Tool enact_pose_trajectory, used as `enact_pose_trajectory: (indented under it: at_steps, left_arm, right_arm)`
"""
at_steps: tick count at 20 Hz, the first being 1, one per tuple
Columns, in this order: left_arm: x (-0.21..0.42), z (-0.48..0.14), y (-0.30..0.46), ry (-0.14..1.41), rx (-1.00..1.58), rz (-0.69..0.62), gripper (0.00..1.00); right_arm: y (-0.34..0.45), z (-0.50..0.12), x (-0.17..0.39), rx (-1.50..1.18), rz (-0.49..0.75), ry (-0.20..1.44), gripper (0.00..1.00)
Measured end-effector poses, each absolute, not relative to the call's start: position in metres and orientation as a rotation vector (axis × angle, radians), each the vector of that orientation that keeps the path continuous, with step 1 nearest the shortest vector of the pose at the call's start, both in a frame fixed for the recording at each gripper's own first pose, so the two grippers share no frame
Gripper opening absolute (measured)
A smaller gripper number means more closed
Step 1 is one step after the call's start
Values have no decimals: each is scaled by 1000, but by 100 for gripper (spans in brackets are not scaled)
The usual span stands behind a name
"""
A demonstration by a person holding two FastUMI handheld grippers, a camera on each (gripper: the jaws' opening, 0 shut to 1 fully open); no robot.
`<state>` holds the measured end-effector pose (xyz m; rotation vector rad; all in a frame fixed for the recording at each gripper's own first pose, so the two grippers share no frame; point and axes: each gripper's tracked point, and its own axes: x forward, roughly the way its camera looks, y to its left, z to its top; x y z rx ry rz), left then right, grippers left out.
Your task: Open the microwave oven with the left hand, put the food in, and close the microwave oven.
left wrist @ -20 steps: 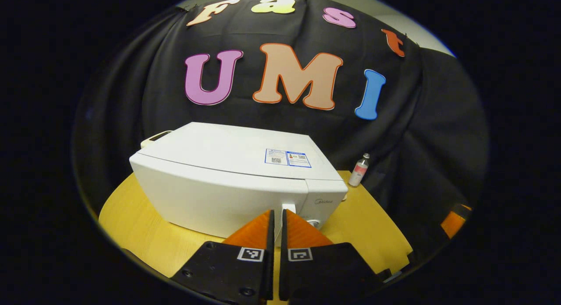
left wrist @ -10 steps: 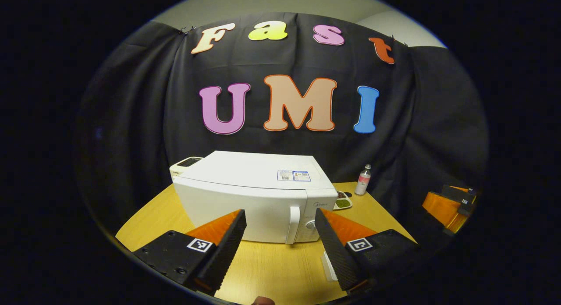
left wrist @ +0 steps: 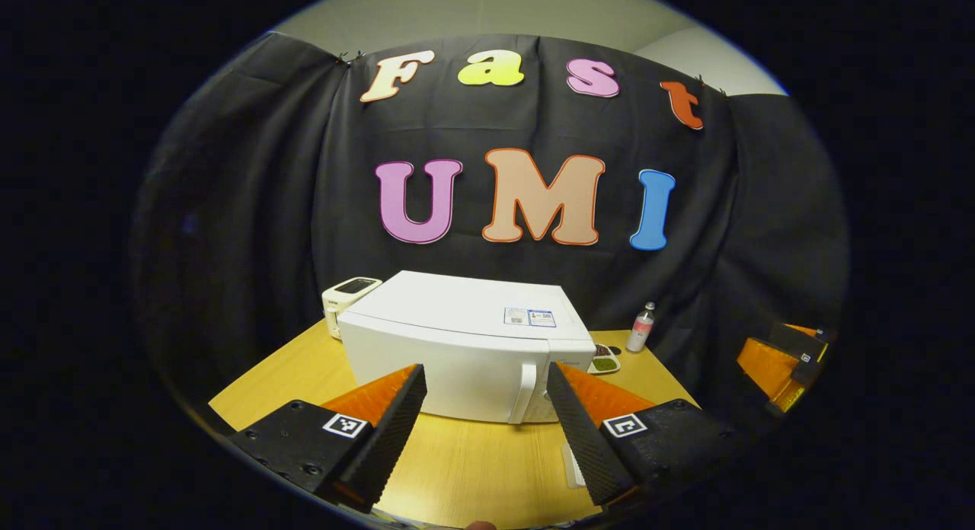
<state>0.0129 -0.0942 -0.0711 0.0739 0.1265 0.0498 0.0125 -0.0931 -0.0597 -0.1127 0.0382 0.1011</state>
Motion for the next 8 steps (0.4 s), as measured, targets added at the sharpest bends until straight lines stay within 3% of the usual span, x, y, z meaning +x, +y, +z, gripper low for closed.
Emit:
enact_pose_trajectory:
  at_steps: [8]
  left_arm:
    - [6,-61,-90,117,85,34,97]
  right_arm:
    - [-89,-54,2,-84,114,27,92]
